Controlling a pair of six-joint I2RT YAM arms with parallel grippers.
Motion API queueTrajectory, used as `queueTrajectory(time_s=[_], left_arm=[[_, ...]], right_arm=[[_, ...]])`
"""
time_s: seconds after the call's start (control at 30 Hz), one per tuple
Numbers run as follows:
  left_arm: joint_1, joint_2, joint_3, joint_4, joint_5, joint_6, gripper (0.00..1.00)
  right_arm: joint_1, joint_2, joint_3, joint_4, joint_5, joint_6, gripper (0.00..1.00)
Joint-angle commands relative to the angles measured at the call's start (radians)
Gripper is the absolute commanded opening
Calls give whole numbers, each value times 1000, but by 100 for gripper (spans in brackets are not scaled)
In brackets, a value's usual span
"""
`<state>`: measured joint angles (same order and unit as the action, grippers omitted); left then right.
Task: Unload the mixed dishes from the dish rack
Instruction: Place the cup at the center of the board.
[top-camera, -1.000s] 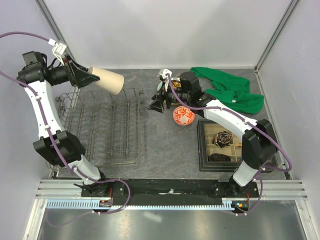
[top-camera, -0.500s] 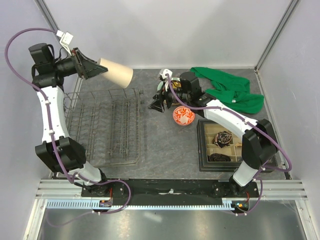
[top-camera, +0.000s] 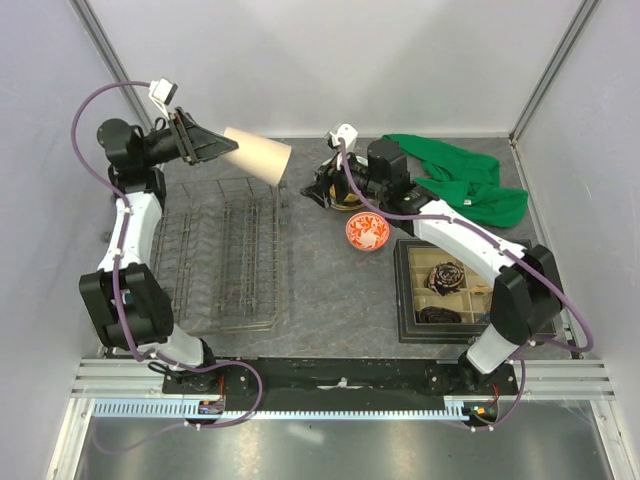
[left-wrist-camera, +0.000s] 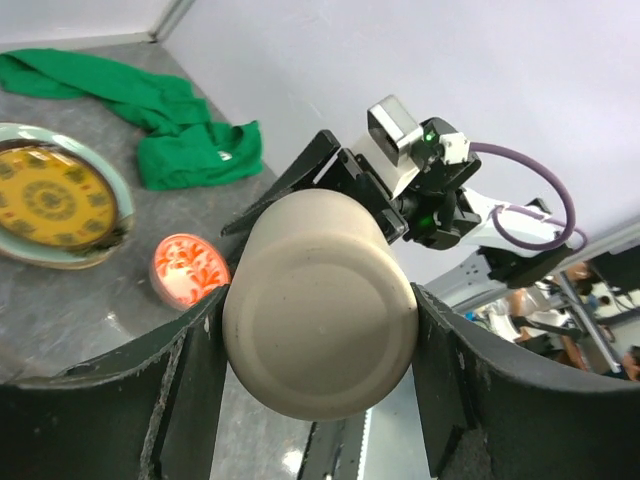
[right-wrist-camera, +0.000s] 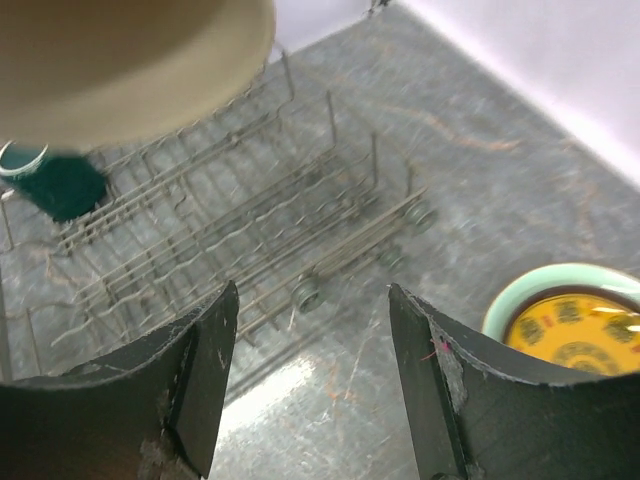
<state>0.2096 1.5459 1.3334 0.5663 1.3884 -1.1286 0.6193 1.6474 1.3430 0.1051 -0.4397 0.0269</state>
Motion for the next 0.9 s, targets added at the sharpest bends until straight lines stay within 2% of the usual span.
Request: queueTrajectory(time_s=[0.0, 0.07, 0.53, 0.87], left_arm=[[-41, 11, -60, 374, -32, -321, 1], [-50, 3, -80, 334, -45, -281, 1], [-105, 13, -183, 394, -97, -300, 1], [-170, -7, -255, 415, -129, -289, 1]], right_arm=[[-6, -93, -8, 90, 56, 21, 69], [-7, -106, -18, 108, 52, 34, 68], [-21, -133, -51, 188, -31, 163, 66], [-21, -126, -64, 212, -51, 176, 63]])
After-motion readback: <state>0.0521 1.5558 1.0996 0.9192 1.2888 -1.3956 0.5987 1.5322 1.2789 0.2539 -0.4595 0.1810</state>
